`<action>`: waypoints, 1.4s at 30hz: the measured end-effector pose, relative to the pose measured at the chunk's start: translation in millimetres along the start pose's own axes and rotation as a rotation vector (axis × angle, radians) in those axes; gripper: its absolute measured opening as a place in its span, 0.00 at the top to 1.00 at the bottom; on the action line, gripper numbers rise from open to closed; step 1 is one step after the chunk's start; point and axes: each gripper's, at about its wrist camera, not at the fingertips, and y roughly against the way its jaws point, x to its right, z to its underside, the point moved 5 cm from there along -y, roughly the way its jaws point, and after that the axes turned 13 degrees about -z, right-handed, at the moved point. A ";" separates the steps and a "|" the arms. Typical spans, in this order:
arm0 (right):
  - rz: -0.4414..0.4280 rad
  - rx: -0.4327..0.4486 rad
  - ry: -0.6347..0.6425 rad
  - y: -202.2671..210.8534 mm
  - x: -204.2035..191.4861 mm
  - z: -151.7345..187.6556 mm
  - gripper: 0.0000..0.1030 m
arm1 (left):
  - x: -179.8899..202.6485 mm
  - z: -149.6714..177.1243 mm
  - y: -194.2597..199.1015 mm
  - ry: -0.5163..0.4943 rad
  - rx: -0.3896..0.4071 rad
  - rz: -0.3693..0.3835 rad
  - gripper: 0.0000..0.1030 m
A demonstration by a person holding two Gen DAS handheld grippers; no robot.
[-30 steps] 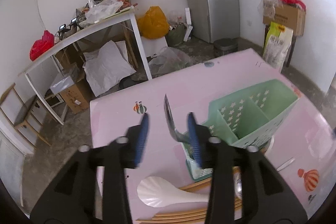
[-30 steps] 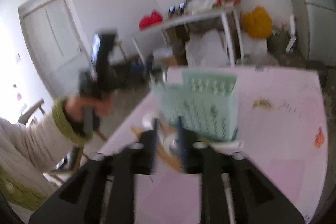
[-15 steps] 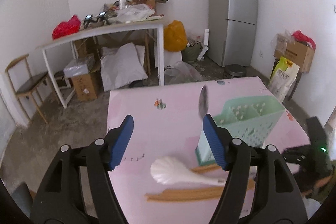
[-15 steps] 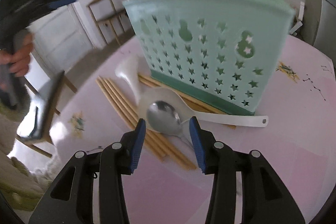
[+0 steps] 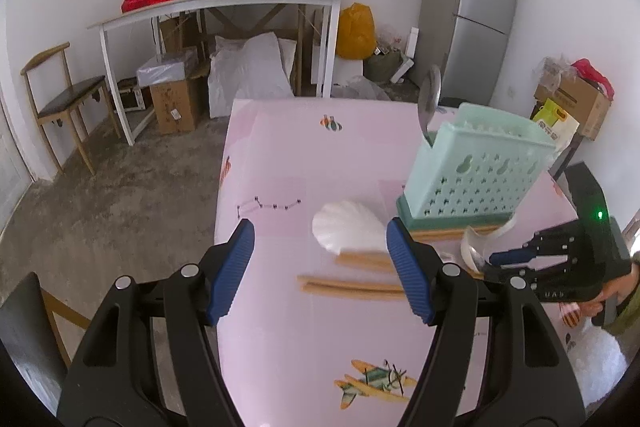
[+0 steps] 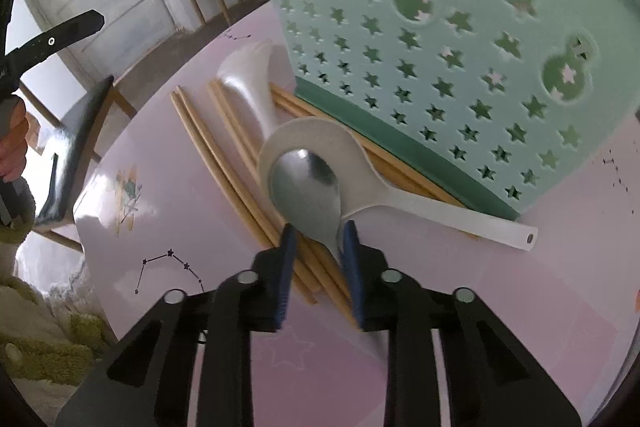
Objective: Organize utensils
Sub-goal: 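Lower the spoon in the right tool into the green holder and open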
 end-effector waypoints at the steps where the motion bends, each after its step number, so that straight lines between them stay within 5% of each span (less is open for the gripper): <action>1: 0.003 -0.005 0.000 -2.5 -3.0 -1.9 0.85 | 0.2 3.3 0.2 -0.001 -0.004 0.003 0.37; 5: 0.034 -0.013 0.017 -3.3 -12.6 -3.0 0.97 | 3.1 7.5 -1.0 -0.003 -0.017 0.017 0.37; 12: 0.075 0.032 0.037 7.8 -32.9 -1.3 0.99 | 7.3 16.2 -1.8 0.008 -0.036 0.051 0.37; 20: 0.111 0.198 0.002 56.3 -49.6 -8.4 1.00 | 2.4 19.4 -1.2 0.030 -0.039 0.048 0.37; 25: 0.060 0.250 -0.056 77.4 -49.0 -10.4 1.00 | -3.2 23.8 -3.3 0.052 -0.059 0.041 0.37; 27: 0.026 0.262 -0.137 74.1 -33.7 -6.7 0.96 | -4.8 25.6 -3.6 0.059 -0.064 0.041 0.37; 29: -0.034 0.257 -0.227 63.0 -13.7 -3.3 0.71 | -5.1 27.2 -2.2 0.064 -0.067 0.039 0.37; 31: -0.084 0.265 -0.323 46.2 4.7 -1.6 0.60 | -5.4 29.3 -1.2 0.065 -0.071 0.034 0.37; 39: 0.024 0.218 -0.401 0.8 27.3 -6.0 0.60 | -7.8 40.0 3.2 0.064 -0.093 0.018 0.37; 42: 0.083 0.221 -0.377 -4.6 19.8 -8.1 0.72 | -8.7 43.5 2.1 0.070 -0.105 0.018 0.37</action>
